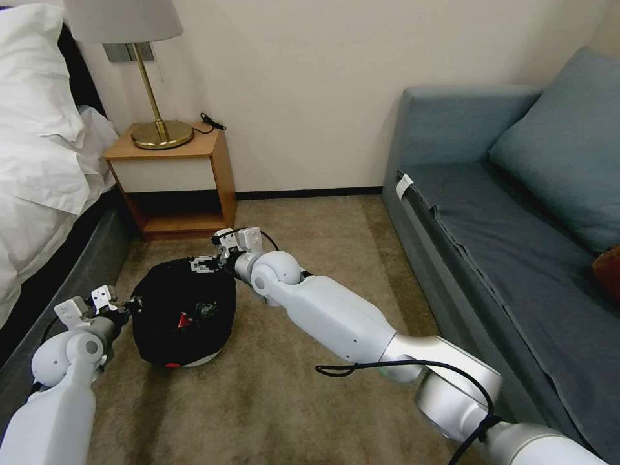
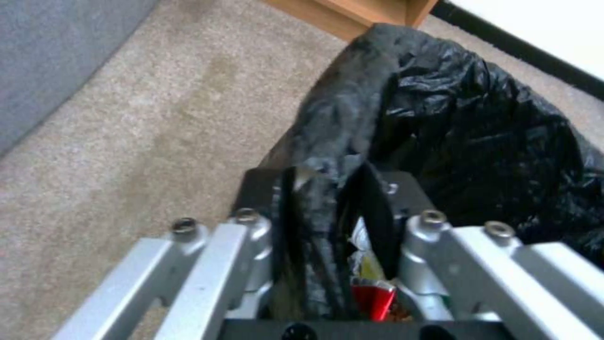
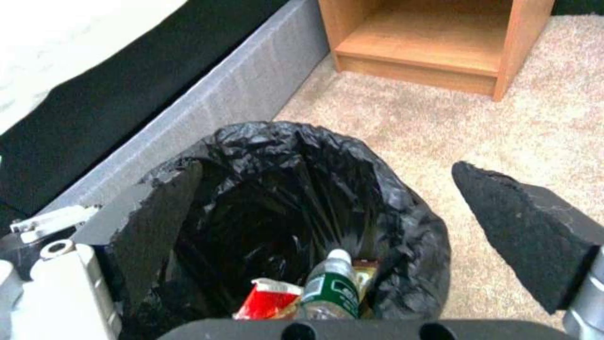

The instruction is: Pick up the trash bin, then pick up the garbage on the floor and place it into the trash bin.

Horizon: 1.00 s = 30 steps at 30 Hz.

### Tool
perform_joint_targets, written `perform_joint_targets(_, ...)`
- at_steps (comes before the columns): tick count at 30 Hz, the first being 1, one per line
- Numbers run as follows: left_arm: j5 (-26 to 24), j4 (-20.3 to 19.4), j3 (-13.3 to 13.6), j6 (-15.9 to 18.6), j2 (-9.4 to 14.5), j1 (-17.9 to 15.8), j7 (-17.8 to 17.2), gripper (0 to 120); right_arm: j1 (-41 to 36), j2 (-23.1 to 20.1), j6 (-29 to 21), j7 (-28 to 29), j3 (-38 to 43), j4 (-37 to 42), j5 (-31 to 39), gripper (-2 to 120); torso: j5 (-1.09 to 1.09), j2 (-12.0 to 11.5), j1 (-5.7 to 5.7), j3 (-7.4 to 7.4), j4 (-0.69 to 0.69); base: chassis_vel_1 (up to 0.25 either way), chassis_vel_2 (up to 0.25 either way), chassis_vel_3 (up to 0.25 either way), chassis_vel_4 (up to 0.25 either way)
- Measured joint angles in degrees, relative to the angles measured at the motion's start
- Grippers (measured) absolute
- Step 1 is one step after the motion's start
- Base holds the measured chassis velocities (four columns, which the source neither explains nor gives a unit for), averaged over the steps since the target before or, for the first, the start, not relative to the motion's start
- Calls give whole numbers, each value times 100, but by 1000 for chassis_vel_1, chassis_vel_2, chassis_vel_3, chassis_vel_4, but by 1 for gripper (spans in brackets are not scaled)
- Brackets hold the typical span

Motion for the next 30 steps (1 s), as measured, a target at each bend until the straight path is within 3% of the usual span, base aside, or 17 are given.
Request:
perform_joint_targets(2, 56, 2, 0, -12, 0, 1, 4, 39, -3, 0, 5, 0, 0, 0, 0, 100, 0, 0, 0, 0, 0, 0, 0, 0, 0)
perform_joint_targets(8, 634, -91, -19, -125, 17, 55, 47, 65, 26, 45, 46, 0, 48, -46, -2, 100, 1, 0, 0, 0, 0, 0, 0, 0, 0)
perform_joint_targets(10, 701, -110, -25, -134, 20, 60, 50, 67, 31, 54, 54, 0, 61, -55, -5, 100, 1, 0, 0, 0, 0, 0, 0, 0, 0)
perform_joint_targets(12, 991, -226, -49, -164, 38, 100, 58, 80, 54, 64, 79, 0, 116, -92, -19, 100, 1, 0, 0, 0, 0, 0, 0, 0, 0)
perform_joint_targets(14, 1050, -261, -55, -167, 44, 111, 59, 82, 63, 65, 86, 0, 136, -102, -25, 100, 1, 0, 0, 0, 0, 0, 0, 0, 0)
perform_joint_targets(18, 1546, -497, -83, -212, 53, 158, 55, 98, 124, 66, 127, 0, 270, -133, -44, 100, 1, 0, 0, 0, 0, 0, 0, 0, 0)
perform_joint_targets(23, 1947, -720, -87, -280, 61, 147, 54, 100, 165, 42, 194, 1, 426, -161, -80, 100, 1, 0, 0, 0, 1, 0, 0, 0, 0)
perform_joint_targets(24, 2374, -810, -62, -450, 83, 76, 80, 100, 175, 5, 270, 2, 563, -231, -148, 100, 1, 0, 0, 0, 1, 0, 0, 0, 0)
perform_joint_targets(26, 2729, -830, 5, -602, 117, -24, 126, 100, 185, -45, 371, 2, 719, -340, -201, 100, 2, 0, 0, 0, 0, 0, 0, 0, 0)
perform_joint_targets(27, 3151, -790, 148, -886, 163, -164, 226, 100, 185, -110, 585, -9, 1059, -591, -272, 100, 2, 0, 0, 0, -3, 0, 0, 0, 0)
perform_joint_targets(30, 3330, -727, 245, -1111, 172, -232, 328, 100, 139, -86, 855, -6, 1401, -888, -366, 100, 2, 0, 0, 0, -1, 0, 0, 0, 0)
